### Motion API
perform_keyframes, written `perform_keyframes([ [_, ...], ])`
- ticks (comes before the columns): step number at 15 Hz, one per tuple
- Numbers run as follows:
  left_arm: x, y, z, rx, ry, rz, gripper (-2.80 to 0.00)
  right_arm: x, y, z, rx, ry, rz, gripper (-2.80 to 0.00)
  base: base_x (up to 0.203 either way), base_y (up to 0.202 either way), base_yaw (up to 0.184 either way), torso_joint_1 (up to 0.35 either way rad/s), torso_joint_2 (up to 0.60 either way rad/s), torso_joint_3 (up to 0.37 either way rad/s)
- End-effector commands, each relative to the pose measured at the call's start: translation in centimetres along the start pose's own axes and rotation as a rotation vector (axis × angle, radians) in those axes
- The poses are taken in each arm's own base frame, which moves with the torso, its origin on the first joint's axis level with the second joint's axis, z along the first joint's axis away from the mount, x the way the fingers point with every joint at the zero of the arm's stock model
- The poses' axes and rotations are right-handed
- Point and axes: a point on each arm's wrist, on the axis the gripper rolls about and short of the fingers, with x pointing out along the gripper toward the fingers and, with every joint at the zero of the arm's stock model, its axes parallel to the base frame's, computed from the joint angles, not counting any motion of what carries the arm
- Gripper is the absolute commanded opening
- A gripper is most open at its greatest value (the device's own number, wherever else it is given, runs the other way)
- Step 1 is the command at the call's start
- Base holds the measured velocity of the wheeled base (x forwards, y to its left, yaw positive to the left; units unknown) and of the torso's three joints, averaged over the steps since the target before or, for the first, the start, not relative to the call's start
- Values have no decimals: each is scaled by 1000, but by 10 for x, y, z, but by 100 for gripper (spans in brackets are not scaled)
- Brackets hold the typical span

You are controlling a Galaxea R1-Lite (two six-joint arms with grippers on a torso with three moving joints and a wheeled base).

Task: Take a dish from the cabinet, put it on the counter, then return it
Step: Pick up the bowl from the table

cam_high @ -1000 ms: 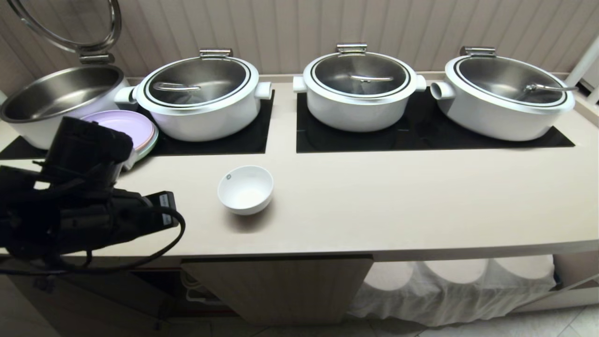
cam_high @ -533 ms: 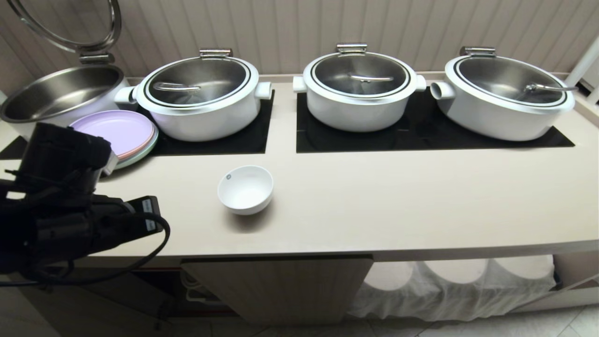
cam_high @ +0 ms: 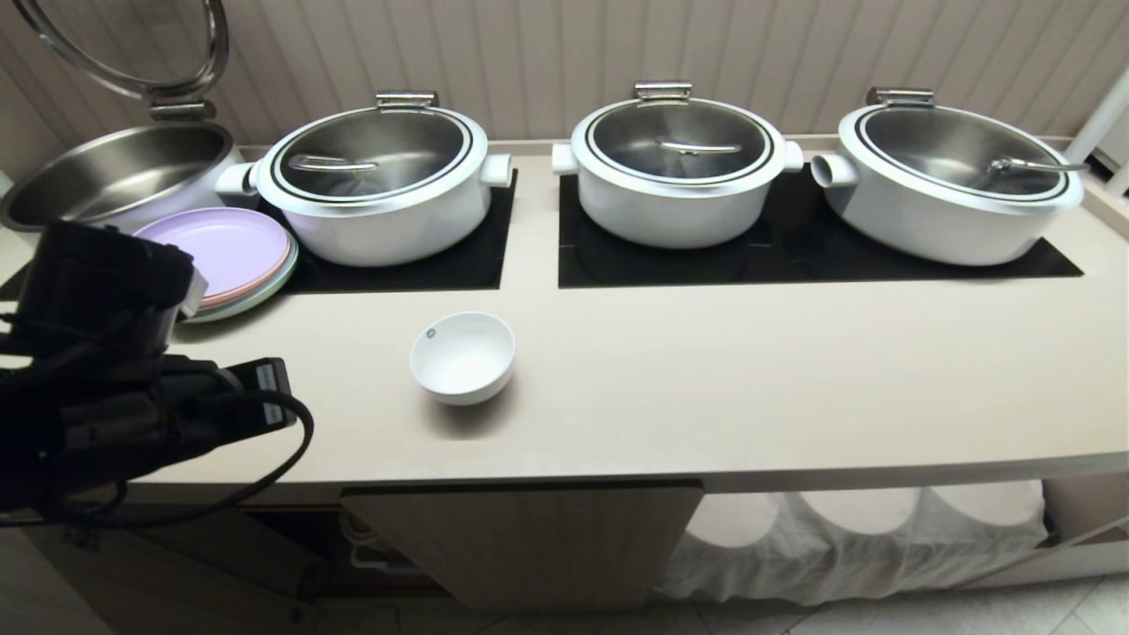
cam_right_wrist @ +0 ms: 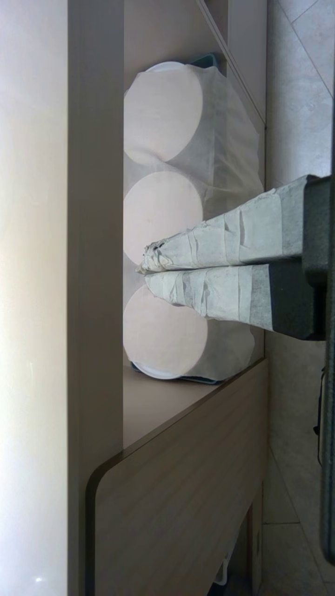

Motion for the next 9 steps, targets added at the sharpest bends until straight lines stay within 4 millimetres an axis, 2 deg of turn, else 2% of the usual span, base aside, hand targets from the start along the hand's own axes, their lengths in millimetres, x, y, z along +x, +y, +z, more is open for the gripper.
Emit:
perform_keyframes([
  [1, -6, 3, -3, 5, -8, -5, -280, 0, 0, 0, 0, 0, 2, -280, 0, 0, 0, 0, 0, 0],
  [5, -25, 22, -22, 39, -23, 0, -280, 0, 0, 0, 0, 0, 0, -280, 0, 0, 0, 0, 0, 0],
  [9, -51, 45, -27, -13, -84, -33, -280, 0, 0, 0, -1, 0, 0, -280, 0, 0, 0, 0, 0, 0],
])
